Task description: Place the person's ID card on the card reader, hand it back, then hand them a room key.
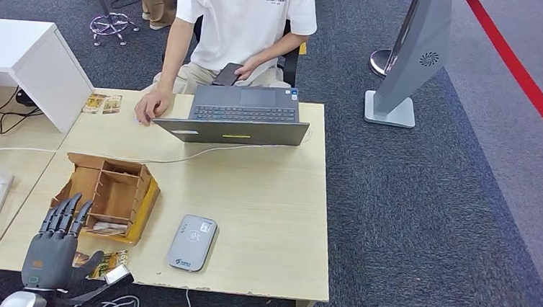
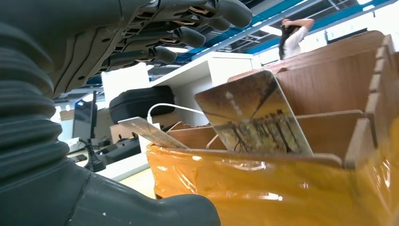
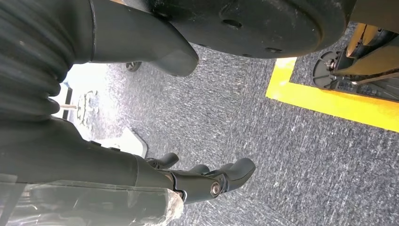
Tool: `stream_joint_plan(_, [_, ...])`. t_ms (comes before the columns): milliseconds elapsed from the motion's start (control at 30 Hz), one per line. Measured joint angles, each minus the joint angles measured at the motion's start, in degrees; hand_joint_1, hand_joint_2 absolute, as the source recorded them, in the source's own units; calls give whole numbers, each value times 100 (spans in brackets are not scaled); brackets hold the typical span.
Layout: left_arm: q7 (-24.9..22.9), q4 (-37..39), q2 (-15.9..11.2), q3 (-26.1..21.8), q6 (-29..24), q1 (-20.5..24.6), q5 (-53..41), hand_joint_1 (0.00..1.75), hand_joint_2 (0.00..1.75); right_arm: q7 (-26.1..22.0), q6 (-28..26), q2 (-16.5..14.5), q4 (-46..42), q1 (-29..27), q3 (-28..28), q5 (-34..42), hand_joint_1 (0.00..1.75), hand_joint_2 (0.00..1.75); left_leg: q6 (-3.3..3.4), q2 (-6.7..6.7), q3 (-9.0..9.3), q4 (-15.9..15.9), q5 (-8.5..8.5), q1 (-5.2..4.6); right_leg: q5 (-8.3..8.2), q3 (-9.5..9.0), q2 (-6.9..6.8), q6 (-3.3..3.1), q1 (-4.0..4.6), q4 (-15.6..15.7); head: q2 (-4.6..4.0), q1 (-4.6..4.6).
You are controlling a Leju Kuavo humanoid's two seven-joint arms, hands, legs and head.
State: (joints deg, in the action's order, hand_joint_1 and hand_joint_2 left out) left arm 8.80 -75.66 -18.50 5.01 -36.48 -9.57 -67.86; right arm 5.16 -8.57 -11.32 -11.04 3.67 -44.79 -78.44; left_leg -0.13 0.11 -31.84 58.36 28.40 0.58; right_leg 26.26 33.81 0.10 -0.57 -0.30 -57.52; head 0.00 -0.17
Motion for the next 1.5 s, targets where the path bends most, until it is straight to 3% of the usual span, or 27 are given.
stream_joint_plan(533, [166,281,186,-24,-33,364,-106,0,175,0,9,-1,0,2,16,-49,0,175,0,1,2,0,0,0,-1,0,1,-1,0,0,0,-1])
stream_joint_plan(667, [168,328,224,-24,-30,379,-104,175,175,5,11,-1,2,2,16,-49,0,175,0,2,3,0,0,0,-1,0,2,-1,0,0,0,0])
stream_joint_plan(1500, [332,174,240,-22,269,324,189,175,175,33,-14,-1,1,1,16,-35,0,175,0,1,2,0,0,0,-1,0,1,-1,0,0,0,-1])
